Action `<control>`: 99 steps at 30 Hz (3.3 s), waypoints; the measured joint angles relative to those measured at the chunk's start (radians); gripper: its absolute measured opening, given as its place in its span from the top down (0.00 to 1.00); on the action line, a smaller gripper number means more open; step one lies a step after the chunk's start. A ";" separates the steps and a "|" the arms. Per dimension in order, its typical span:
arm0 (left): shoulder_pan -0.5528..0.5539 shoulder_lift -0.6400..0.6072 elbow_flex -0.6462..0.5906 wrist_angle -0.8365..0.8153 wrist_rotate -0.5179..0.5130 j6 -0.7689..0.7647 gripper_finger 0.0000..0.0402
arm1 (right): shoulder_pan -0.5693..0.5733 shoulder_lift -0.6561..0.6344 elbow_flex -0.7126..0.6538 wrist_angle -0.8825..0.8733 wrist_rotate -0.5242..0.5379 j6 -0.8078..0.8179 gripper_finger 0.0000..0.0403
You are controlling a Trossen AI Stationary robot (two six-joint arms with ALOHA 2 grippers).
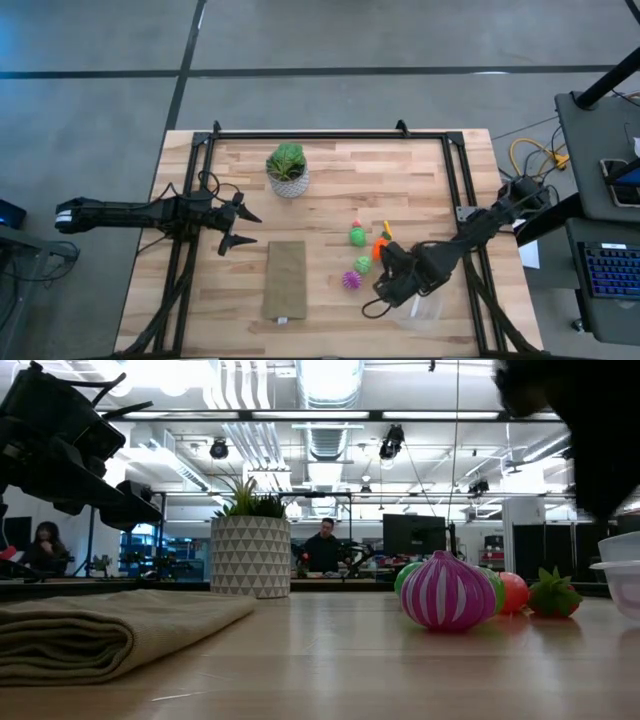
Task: Pick and placing Produce into tupperware
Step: Put the onion into the transparent container
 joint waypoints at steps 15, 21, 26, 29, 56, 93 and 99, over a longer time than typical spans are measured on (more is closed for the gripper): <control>0.000 0.000 0.000 0.000 0.000 0.000 0.29 | -0.052 0.216 0.198 0.047 0.043 -0.284 0.37; 0.000 0.000 0.000 0.000 0.000 0.000 0.29 | -0.043 0.268 0.268 0.047 0.083 -0.259 0.27; 0.000 0.000 0.000 0.000 0.000 0.000 0.29 | -0.031 0.332 0.317 0.050 0.069 -0.363 0.23; 0.000 0.001 0.000 0.000 0.000 0.000 0.29 | -0.020 0.364 0.340 0.047 0.044 -0.401 0.22; 0.000 0.000 0.000 0.000 0.000 0.000 0.29 | -0.139 0.405 0.349 0.106 -0.050 -0.143 0.31; 0.000 0.000 0.000 0.000 0.000 0.000 0.29 | -0.147 0.472 0.349 0.039 -0.123 -0.024 0.20; 0.000 0.000 0.000 0.000 0.000 0.000 0.29 | -0.160 0.472 0.370 0.032 -0.093 -0.048 0.20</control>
